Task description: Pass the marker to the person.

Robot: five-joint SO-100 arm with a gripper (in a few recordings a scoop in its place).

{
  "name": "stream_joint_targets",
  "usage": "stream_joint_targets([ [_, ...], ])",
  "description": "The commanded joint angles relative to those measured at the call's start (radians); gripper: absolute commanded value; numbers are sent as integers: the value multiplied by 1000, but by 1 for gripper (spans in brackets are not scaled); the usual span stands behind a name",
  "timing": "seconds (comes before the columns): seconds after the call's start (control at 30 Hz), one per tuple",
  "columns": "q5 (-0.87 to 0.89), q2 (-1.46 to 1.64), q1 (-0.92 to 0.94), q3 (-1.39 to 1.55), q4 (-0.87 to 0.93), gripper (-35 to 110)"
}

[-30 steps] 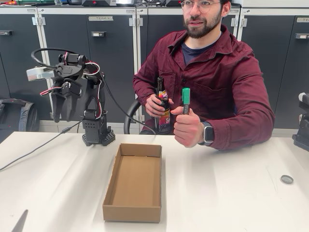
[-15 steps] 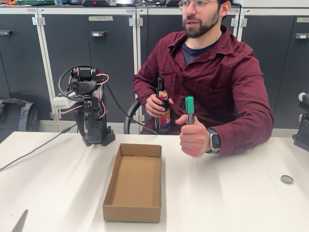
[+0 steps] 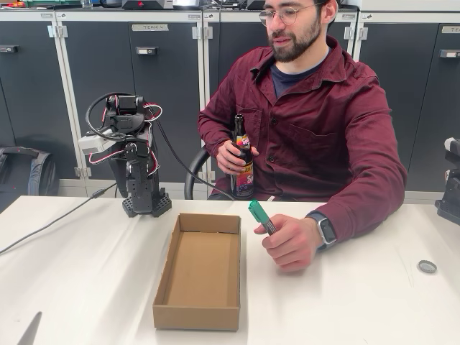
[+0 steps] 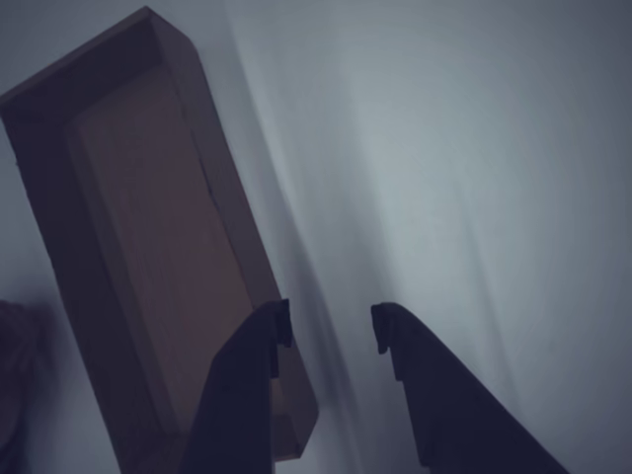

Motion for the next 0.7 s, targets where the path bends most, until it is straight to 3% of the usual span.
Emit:
stream_joint_targets([
  [0.0, 8, 12, 14, -8, -18, 18],
  [0.67, 44, -2, 40, -44, -8, 21],
])
